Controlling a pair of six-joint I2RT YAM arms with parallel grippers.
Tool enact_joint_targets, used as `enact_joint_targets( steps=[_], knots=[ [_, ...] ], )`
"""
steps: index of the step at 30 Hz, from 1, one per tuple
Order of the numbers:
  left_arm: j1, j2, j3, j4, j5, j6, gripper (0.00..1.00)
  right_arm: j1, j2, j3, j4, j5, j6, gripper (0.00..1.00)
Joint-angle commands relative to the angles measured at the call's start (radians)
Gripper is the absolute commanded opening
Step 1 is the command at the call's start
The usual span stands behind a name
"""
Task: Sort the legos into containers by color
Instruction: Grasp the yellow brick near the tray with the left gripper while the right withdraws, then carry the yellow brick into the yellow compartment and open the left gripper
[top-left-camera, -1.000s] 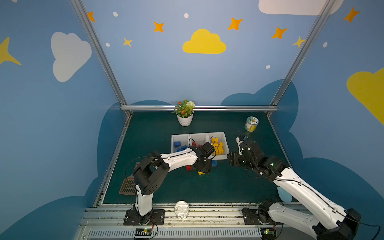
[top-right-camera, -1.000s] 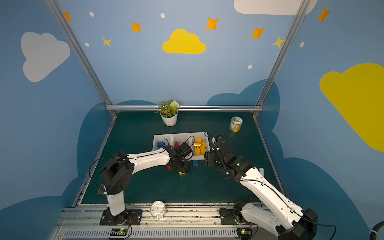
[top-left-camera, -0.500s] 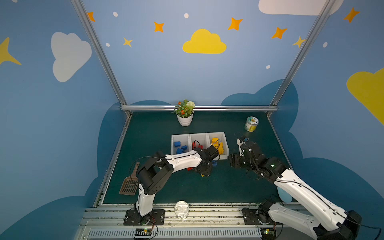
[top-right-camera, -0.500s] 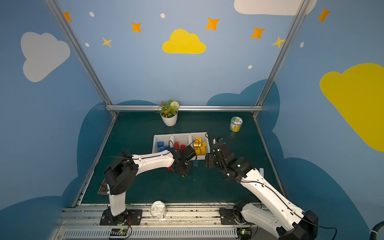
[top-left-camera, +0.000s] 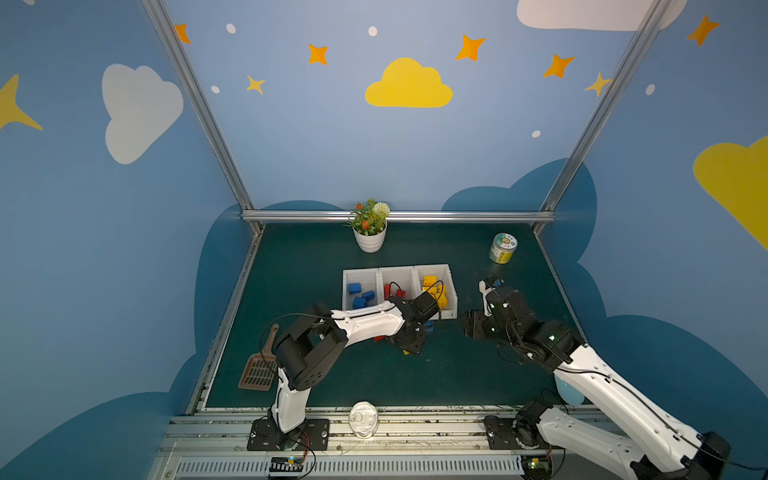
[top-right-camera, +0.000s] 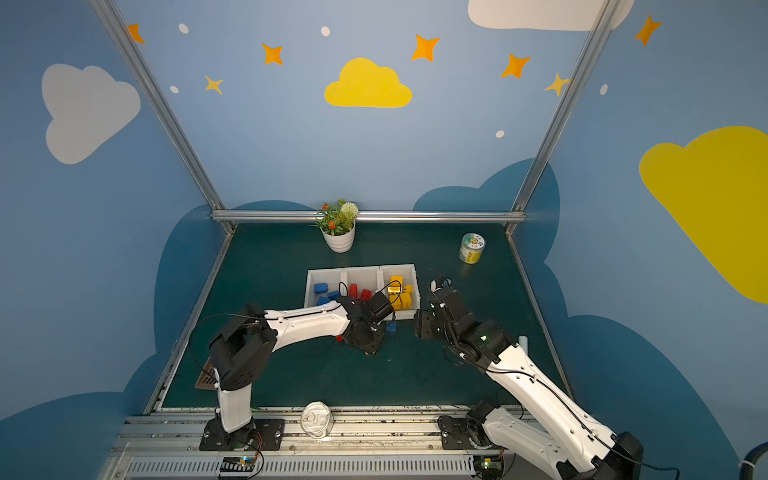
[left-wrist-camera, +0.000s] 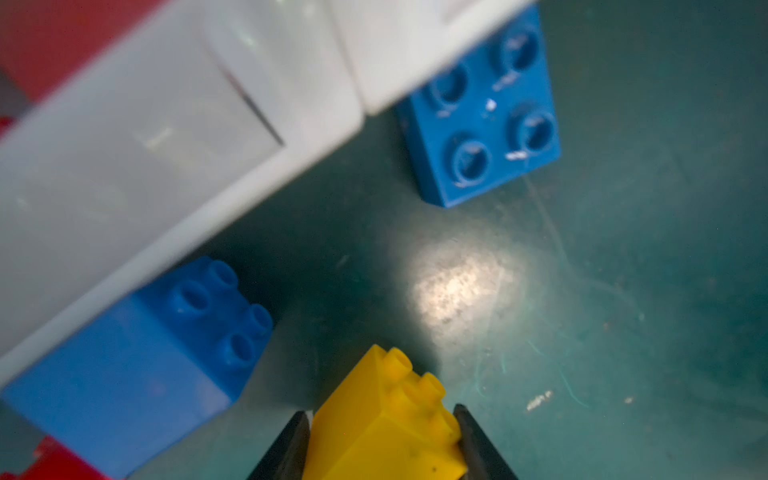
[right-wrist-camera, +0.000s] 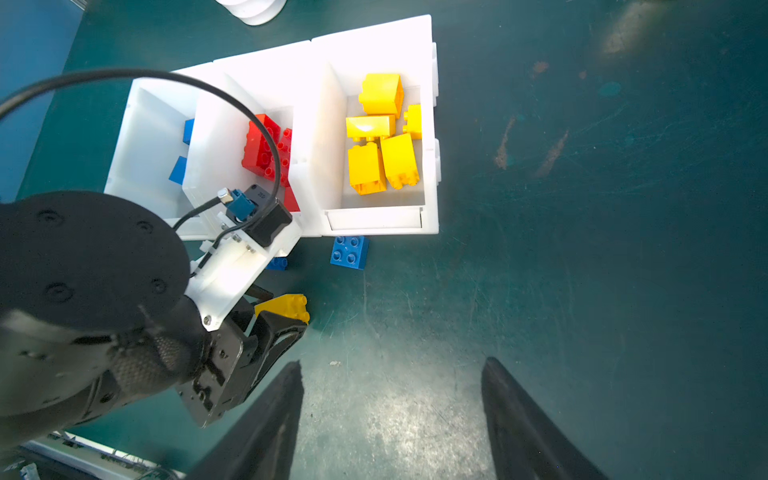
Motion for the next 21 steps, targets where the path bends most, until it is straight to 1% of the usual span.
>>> enact_joint_targets(
  steps=[1,11,21],
  knots=[
    [-0.013,0.018,0.031,-0.027,0.022,0.034,0.58,-0.007,-0.024,-0.014,-0.021,0.02,0.011,0.68],
    [-0.037,0.042,0.077,-0.076,0.035,0.125,0.59,-0.011,-0.036,-0.024,-0.021,0.021,0.019,0.68],
    [-0.048,0.071,0.113,-0.093,0.007,0.139,0.42,-0.011,-0.054,-0.034,-0.025,0.023,0.025,0.66]
  ],
)
